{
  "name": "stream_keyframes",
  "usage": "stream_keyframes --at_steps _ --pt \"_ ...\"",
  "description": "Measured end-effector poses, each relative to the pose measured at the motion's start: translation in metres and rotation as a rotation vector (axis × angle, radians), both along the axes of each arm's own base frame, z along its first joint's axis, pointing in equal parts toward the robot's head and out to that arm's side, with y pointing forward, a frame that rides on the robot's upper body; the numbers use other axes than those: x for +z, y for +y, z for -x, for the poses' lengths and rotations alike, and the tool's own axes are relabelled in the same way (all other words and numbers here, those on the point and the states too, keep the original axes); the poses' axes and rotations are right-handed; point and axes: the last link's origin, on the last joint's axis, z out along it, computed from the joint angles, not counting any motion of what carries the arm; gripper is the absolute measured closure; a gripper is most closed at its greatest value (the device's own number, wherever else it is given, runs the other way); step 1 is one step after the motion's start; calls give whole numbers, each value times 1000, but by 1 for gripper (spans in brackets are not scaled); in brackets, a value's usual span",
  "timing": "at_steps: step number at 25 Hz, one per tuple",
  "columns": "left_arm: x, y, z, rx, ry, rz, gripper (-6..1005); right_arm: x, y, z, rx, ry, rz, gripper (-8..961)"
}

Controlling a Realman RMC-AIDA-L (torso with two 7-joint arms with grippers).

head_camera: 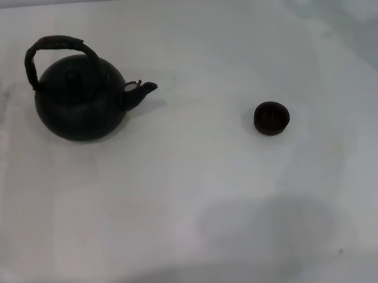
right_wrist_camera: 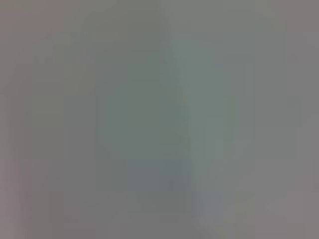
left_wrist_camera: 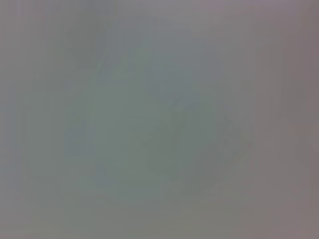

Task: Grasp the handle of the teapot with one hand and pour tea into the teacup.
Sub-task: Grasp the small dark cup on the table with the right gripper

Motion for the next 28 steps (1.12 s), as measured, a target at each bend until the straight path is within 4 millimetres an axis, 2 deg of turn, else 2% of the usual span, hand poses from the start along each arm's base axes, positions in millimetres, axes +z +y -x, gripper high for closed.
stream_keyframes --at_steps 3,7,14,24,28 --pt "0 1 -1 -2 0 0 170 -2 1 13 39 -50 82 112" --pt "0 3 -2 -7 0 0 170 -7 -3 41 121 -175 243 112" --pt "1 3 -2 -9 0 -1 170 -27 -16 78 174 -337 478 112" --pt "1 4 -2 -9 2 -1 170 -71 -36 119 115 -649 774 112" --pt "1 4 -2 -9 2 -1 170 -80 -39 123 83 -730 803 113"
